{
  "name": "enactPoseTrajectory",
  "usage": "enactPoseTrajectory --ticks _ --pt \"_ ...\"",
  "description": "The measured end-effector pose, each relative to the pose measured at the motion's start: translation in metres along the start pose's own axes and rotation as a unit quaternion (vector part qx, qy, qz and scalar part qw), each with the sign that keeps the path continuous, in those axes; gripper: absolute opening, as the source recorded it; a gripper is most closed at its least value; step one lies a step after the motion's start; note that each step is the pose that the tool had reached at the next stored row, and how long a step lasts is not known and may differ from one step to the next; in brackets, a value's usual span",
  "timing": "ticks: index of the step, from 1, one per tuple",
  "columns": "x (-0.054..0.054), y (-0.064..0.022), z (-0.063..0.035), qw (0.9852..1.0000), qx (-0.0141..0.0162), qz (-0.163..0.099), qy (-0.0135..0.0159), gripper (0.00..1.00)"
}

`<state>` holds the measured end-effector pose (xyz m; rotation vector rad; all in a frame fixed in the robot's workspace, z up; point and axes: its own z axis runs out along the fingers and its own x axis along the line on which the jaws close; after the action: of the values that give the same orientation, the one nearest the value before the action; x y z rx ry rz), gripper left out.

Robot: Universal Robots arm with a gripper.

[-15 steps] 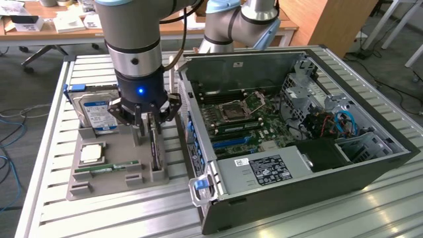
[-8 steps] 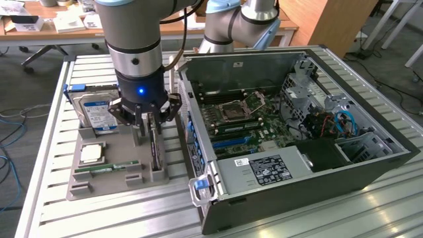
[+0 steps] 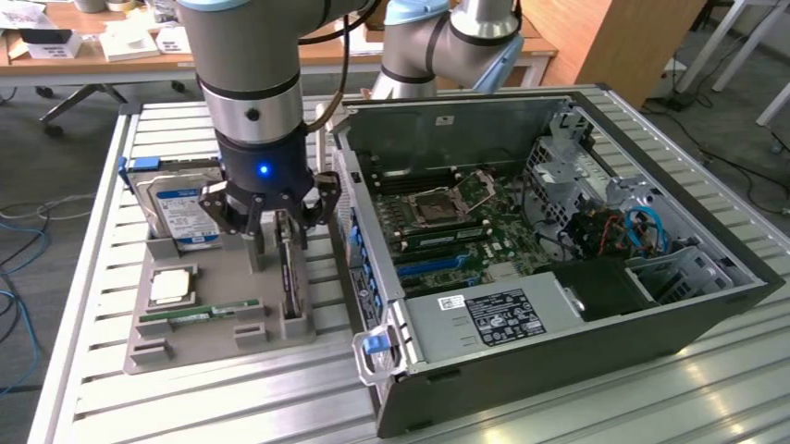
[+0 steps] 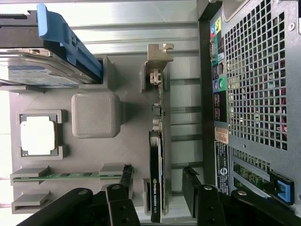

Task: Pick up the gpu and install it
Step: 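Pick up the gpu and move the gpu toward the slot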

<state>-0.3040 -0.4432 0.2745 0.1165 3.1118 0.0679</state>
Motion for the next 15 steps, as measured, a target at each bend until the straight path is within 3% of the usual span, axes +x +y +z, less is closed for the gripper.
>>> enactPoseTrajectory --ticks 1,15 --pt "0.0 0.0 0.0005 1.0 0.0001 0.0 0.0 0.55" --pt "0.001 -0.0011 0.0239 1.0 0.0 0.0 0.0 0.55"
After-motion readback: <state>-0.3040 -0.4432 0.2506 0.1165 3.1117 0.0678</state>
